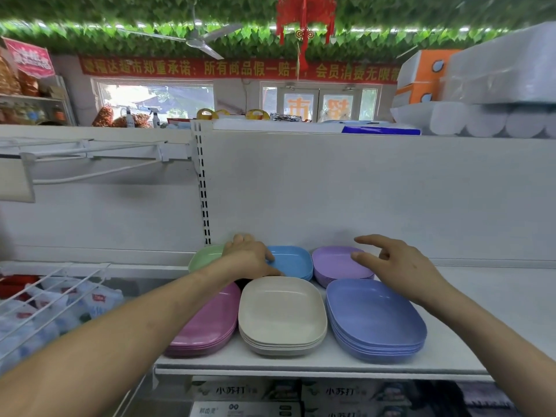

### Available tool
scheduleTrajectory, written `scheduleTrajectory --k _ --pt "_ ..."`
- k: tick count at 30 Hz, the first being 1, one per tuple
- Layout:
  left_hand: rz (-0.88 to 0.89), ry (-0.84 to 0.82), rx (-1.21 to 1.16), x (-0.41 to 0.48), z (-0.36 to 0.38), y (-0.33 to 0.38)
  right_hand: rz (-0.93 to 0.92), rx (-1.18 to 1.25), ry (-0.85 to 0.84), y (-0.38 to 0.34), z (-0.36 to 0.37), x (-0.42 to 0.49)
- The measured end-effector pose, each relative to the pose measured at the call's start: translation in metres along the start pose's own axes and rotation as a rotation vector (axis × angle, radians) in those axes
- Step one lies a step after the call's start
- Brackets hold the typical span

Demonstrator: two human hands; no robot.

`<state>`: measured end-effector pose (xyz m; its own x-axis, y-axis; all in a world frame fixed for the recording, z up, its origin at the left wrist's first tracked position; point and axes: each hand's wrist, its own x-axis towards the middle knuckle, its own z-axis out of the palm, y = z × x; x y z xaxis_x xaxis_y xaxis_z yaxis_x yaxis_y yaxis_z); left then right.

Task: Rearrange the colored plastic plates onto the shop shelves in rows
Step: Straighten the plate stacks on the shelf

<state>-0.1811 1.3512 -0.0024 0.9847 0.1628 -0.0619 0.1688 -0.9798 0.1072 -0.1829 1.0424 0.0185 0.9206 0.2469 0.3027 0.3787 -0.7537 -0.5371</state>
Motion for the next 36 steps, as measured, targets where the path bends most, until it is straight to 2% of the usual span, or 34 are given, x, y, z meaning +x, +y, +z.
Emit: scheduleTrajectory --k 3,6,10,13,17,22,29,36 --pt "0.002 -0.001 -0.029 0.004 -0.002 -0.001 0.017 -0.009 0.001 0.0 -0.001 -0.008" --pt "0.045 0.119 -0.139 0.001 -0.001 0.001 0.056 -0.031 0.024 0.0 -0.007 -0.019" --pt "0.243 0.387 -0.273 -0.016 -0.003 0.019 0.087 -0.021 0.07 -0.005 -0.009 -0.043" --pt "0.402 0.483 -0.33 -0.038 -0.008 0.044 0.088 -0.041 0.135 -0.006 -0.009 -0.061" --pt "0.573 0.485 -0.375 -0.076 -0.013 0.082 0.096 -0.052 0.22 0.0 -0.017 -0.091" --pt "0.667 0.49 -0.426 -0.108 -0.01 0.151 0.086 0.001 0.3 0.013 -0.045 -0.121" --pt "0.742 0.464 -0.596 -0.142 0.025 0.291 0.153 0.038 0.36 0.082 -0.119 -0.176" --pt "0.806 0.455 -0.725 -0.167 0.05 0.455 0.144 0.022 0.398 0.163 -0.215 -0.254"
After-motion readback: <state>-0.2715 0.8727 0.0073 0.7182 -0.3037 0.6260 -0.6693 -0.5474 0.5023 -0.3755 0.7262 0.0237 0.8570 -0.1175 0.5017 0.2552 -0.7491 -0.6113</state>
